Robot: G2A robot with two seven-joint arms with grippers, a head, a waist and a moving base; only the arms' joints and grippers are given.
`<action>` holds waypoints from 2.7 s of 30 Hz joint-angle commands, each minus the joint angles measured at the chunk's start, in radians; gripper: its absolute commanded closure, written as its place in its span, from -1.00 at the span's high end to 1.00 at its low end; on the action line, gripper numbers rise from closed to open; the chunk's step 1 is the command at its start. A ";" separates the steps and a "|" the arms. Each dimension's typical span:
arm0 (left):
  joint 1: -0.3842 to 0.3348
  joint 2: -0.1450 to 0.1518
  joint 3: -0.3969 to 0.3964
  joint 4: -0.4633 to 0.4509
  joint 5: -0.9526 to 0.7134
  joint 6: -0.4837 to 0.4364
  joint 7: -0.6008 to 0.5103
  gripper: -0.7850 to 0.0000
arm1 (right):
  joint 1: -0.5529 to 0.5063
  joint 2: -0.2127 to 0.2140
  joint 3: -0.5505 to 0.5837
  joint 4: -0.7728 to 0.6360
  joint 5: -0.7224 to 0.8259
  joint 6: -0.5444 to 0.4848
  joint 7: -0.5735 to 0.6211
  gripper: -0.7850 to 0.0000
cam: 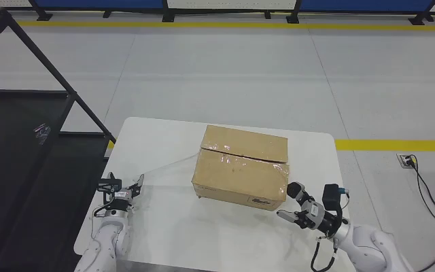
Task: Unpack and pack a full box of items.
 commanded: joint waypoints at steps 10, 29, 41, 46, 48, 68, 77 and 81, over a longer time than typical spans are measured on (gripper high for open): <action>0.053 0.011 -0.056 -0.083 -0.046 -0.021 0.004 1.00 | -0.002 0.000 -0.001 -0.002 0.000 -0.003 0.003 1.00; -0.087 0.032 0.079 -0.124 0.238 -0.449 -0.181 1.00 | -0.046 0.003 0.024 -0.018 -0.015 0.001 -0.022 1.00; -0.248 -0.012 0.186 0.080 0.245 -0.361 -0.211 1.00 | -0.083 0.005 0.045 -0.036 -0.023 0.014 -0.041 1.00; -0.291 -0.028 0.201 0.148 0.227 -0.284 -0.194 1.00 | -0.079 0.005 0.044 -0.035 -0.020 0.017 -0.039 1.00; -0.303 -0.032 0.196 0.168 0.204 -0.257 -0.174 1.00 | -0.076 0.004 0.042 -0.034 -0.018 0.017 -0.037 1.00; -0.326 -0.035 0.137 0.231 0.080 -0.139 -0.164 1.00 | -0.012 0.000 0.006 -0.008 0.001 0.021 0.005 1.00; -0.344 -0.043 0.168 0.281 0.106 -0.155 -0.232 1.00 | 0.002 -0.001 0.000 0.002 0.008 0.023 0.012 1.00; -0.346 -0.046 0.175 0.297 0.107 -0.168 -0.233 1.00 | 0.007 -0.001 -0.002 0.004 0.011 0.027 0.017 1.00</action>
